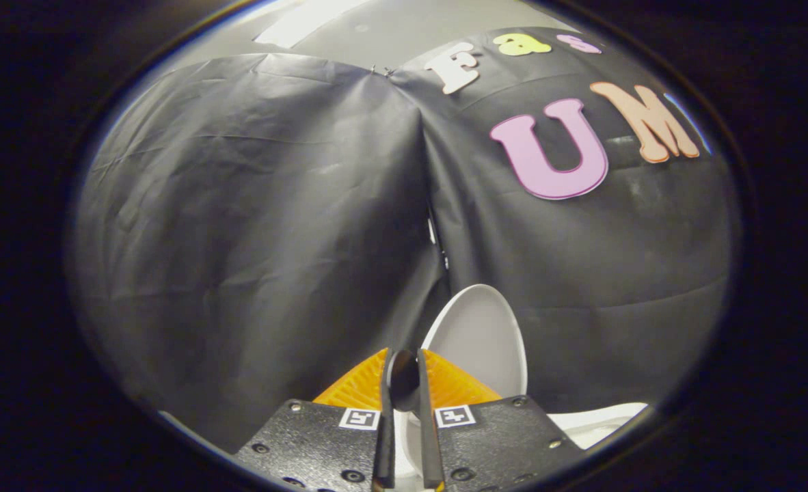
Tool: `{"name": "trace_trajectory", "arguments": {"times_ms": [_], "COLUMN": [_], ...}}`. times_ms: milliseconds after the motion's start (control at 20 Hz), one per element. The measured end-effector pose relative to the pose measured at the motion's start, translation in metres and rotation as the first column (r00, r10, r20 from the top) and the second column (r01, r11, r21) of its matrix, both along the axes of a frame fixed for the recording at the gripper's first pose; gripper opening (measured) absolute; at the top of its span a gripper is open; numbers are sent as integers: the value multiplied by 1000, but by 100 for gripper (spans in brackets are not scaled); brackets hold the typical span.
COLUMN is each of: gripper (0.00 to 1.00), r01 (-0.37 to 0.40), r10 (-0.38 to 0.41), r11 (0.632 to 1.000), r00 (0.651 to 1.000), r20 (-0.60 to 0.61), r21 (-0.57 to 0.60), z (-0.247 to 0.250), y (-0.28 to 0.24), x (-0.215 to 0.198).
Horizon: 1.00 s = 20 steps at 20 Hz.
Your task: Open the toilet lid.
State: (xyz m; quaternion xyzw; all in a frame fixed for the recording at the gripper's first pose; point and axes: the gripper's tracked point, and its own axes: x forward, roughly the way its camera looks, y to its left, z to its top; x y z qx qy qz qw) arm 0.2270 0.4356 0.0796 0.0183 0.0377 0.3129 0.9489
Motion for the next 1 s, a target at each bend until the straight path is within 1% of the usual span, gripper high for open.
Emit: {"name": "trace_trajectory", "arguments": {"times_ms": [150,400,500,650,1000], "gripper": [16,16,17,18,20], "r01": [-51,-83,-93,-91,-55], "r10": [50,83,93,89,54], "r11": [999,997,995,992,994], "r00": [999,996,995,996,998], "r20": [-17,-23,-27,-32,-14], "r21": [-14,1,-24,-83,-95], "z": [-5,-10,-12,-11,-10], "y": [20,27,28,30,26], "x": [-4,-3,-1,-2,-3]}}
